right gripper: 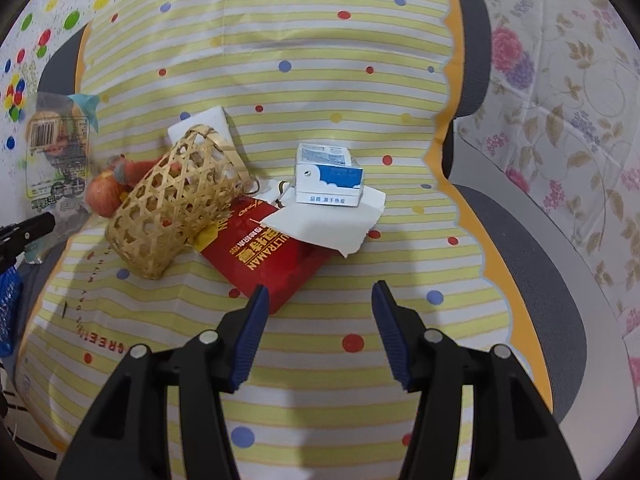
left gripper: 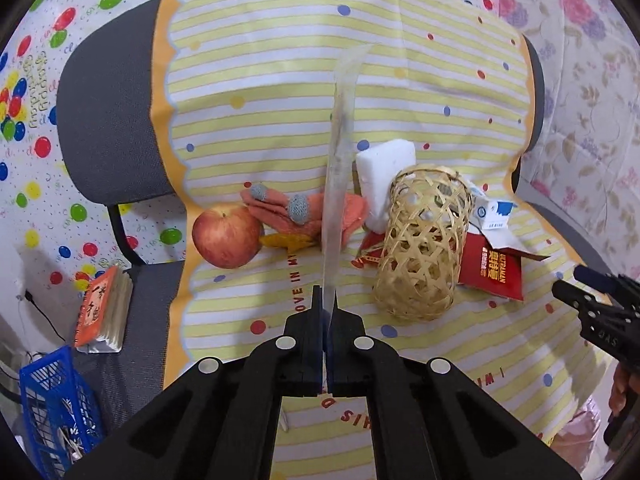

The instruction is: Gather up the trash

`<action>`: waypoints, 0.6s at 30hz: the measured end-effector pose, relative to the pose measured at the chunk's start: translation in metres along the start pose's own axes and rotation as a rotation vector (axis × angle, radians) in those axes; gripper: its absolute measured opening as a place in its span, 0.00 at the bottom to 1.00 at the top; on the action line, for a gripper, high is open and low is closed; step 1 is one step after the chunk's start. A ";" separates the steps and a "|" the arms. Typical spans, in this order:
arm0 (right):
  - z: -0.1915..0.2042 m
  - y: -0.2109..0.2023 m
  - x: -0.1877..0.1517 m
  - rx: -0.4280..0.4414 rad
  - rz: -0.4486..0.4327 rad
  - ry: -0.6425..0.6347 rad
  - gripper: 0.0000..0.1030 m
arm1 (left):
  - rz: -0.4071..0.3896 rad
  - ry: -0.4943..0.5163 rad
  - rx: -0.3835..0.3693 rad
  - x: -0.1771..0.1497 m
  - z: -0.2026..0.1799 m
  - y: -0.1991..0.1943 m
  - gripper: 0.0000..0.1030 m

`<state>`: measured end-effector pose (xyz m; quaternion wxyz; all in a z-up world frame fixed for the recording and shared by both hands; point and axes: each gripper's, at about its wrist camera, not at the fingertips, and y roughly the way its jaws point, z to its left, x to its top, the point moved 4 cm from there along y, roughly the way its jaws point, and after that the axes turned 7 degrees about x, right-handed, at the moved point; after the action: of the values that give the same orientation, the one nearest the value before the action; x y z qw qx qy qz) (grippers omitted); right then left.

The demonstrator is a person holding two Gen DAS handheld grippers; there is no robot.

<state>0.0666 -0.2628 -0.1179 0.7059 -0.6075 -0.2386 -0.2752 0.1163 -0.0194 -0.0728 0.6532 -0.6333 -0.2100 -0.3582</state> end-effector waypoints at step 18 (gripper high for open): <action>0.026 0.050 0.036 -0.014 0.038 -0.244 0.02 | 0.031 -0.004 -0.002 -0.001 0.001 0.016 0.01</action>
<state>0.1269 -0.2348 -0.1259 0.6723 -0.6459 -0.3093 -0.1875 0.1278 -0.0191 -0.0839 0.6576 -0.6376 -0.2013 -0.3471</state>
